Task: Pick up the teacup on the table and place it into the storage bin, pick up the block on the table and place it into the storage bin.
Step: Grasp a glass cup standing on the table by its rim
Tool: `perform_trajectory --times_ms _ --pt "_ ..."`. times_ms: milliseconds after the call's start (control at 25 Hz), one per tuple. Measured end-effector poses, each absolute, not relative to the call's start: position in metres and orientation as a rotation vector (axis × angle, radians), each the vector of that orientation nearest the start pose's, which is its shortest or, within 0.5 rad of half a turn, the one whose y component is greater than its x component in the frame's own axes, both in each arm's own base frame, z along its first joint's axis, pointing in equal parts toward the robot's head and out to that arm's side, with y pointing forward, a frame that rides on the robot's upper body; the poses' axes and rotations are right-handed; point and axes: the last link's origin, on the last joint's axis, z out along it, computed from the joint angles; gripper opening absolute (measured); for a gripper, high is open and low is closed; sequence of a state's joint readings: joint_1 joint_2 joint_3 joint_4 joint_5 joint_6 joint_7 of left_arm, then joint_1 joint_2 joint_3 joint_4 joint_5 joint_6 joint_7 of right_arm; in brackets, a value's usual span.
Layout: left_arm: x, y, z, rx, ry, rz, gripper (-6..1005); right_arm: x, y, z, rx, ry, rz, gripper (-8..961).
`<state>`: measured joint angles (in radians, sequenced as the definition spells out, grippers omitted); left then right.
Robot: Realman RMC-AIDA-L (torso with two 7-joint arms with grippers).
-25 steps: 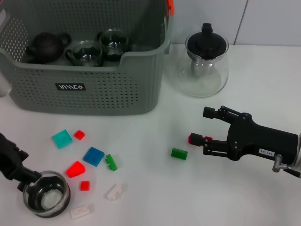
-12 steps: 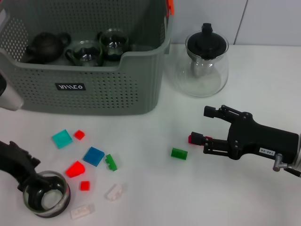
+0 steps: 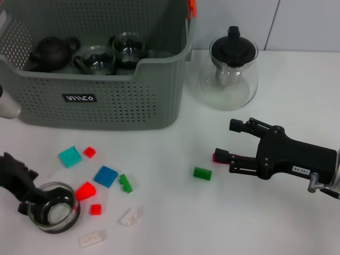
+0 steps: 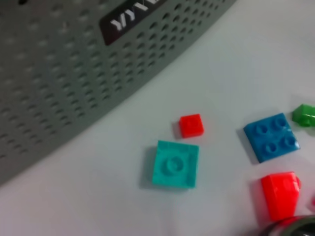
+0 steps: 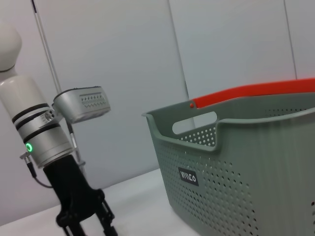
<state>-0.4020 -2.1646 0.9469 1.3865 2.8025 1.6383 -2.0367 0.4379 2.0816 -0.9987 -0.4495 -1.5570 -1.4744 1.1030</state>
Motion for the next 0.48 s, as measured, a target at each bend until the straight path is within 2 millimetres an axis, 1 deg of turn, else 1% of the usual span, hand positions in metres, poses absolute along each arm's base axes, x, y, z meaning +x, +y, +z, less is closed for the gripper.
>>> perform_trajectory --times_ms 120,480 --pt "-0.2872 0.3020 0.0487 -2.584 -0.934 0.576 650 0.2631 0.3007 -0.0411 -2.632 0.543 0.939 944" --pt "-0.2855 0.3031 0.0432 -2.600 -0.955 0.581 648 0.2640 0.3009 -0.0405 -2.630 0.544 0.935 944"
